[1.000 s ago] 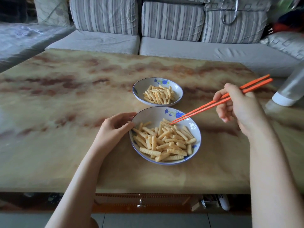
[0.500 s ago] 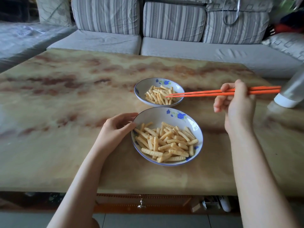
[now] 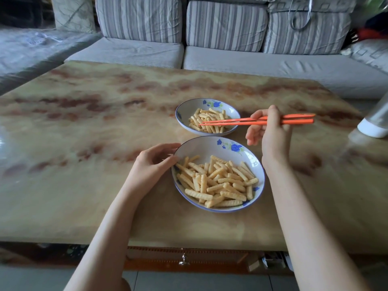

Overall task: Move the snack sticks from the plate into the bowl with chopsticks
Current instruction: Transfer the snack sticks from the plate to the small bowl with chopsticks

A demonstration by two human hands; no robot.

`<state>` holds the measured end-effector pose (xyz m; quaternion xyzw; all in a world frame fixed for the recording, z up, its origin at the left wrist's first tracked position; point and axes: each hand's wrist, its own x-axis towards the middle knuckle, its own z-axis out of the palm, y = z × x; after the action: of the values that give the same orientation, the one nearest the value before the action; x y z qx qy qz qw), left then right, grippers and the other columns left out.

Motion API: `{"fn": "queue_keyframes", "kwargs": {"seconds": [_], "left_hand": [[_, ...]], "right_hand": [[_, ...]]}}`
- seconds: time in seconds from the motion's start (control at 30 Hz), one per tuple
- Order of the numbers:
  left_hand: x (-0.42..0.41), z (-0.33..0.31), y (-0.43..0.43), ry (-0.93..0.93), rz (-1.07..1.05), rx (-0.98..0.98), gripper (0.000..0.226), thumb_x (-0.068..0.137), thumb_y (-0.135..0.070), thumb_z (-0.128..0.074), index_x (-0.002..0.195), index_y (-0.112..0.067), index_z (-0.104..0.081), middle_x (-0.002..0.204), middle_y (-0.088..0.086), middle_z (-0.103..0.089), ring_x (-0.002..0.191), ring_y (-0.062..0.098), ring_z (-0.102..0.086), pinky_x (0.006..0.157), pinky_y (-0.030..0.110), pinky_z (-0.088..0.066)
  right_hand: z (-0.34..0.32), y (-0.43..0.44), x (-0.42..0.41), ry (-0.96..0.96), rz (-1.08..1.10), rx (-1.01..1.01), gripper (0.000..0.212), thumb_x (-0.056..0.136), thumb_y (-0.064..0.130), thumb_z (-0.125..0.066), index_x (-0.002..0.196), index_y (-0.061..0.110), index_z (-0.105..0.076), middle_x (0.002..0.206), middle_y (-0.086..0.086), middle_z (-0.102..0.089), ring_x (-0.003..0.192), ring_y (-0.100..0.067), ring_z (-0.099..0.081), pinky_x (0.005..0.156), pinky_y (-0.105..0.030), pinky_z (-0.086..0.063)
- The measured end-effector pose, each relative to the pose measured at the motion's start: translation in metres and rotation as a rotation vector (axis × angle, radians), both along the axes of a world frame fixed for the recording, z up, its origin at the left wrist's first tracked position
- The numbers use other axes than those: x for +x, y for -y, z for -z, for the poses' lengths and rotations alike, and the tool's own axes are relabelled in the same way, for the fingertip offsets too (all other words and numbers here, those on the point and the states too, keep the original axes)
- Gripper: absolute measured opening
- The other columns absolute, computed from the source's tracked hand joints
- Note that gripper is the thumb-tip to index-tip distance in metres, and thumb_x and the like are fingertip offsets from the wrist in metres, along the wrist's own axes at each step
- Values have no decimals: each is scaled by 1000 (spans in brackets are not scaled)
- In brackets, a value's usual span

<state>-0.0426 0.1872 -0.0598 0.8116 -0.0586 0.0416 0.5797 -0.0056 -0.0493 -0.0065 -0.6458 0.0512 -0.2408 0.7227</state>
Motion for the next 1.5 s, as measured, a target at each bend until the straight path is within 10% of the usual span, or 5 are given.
{"fn": "queue_keyframes", "kwargs": {"seconds": [0.6, 1.5], "left_hand": [[2, 4, -1, 0, -11, 5, 38, 74, -29, -62, 110, -30, -71, 104, -12, -73, 97, 4, -67, 97, 31, -50], [2, 3, 1, 3, -9, -12, 40, 73, -27, -61, 112, -25, -71, 103, -11, -74, 94, 0, -67, 87, 16, -50]], "right_hand": [[-42, 58, -40, -170, -137, -302, 43, 101, 26, -33, 69, 8, -55, 36, -6, -48, 29, -18, -35, 35, -17, -23], [-9, 6, -2, 68, 107, 62, 44, 104, 24, -30, 66, 12, -50, 37, 0, -50, 33, -17, -45, 41, -27, -33]]}}
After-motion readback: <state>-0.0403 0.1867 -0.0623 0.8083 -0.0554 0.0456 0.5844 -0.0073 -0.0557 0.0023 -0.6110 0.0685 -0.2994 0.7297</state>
